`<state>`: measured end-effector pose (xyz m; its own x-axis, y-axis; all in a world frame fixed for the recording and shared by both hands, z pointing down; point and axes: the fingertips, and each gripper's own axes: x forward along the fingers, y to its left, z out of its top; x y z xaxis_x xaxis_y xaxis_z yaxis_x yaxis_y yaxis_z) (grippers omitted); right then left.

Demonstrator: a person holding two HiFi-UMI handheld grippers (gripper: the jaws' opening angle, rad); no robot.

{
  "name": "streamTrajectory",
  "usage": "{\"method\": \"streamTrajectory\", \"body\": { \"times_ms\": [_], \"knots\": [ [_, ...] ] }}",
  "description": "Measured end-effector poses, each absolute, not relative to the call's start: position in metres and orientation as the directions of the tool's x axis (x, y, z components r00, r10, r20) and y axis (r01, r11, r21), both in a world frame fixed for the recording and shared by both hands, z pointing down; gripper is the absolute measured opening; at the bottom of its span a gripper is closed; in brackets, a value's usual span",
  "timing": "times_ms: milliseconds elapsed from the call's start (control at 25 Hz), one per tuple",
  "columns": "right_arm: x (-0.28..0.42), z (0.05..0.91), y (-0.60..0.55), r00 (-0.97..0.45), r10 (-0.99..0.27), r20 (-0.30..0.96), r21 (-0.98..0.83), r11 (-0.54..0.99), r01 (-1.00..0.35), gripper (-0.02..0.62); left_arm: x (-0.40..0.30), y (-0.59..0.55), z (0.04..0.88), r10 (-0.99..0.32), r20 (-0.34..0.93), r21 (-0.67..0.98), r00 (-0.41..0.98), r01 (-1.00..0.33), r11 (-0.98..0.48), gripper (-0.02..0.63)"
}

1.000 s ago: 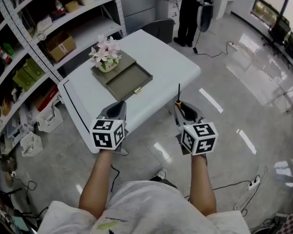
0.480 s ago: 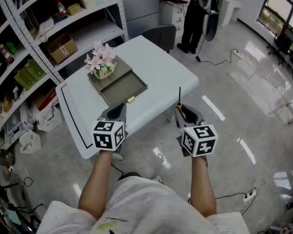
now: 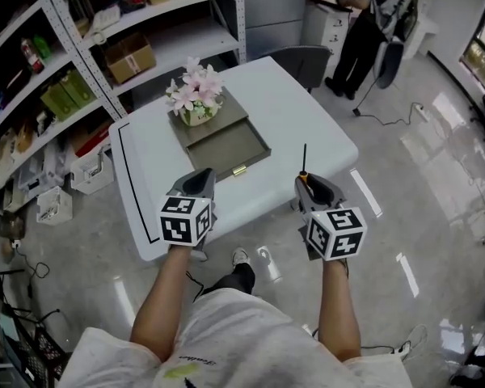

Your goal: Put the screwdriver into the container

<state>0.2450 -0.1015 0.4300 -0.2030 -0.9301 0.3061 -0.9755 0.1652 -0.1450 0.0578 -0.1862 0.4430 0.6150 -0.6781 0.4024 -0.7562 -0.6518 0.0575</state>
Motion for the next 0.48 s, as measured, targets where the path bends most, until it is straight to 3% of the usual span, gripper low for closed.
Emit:
{"method": "streamTrajectory", "body": {
  "times_ms": [480],
  "knots": [
    [0.218, 0.436, -0.206, -0.316, -0.876, 0.364, -0.113, 0.295, -0.949, 0.075, 0.025, -0.269, 0.457, -0.734, 0.420, 0.098, 0.534, -0.831, -0.548, 0.005]
  ]
}}
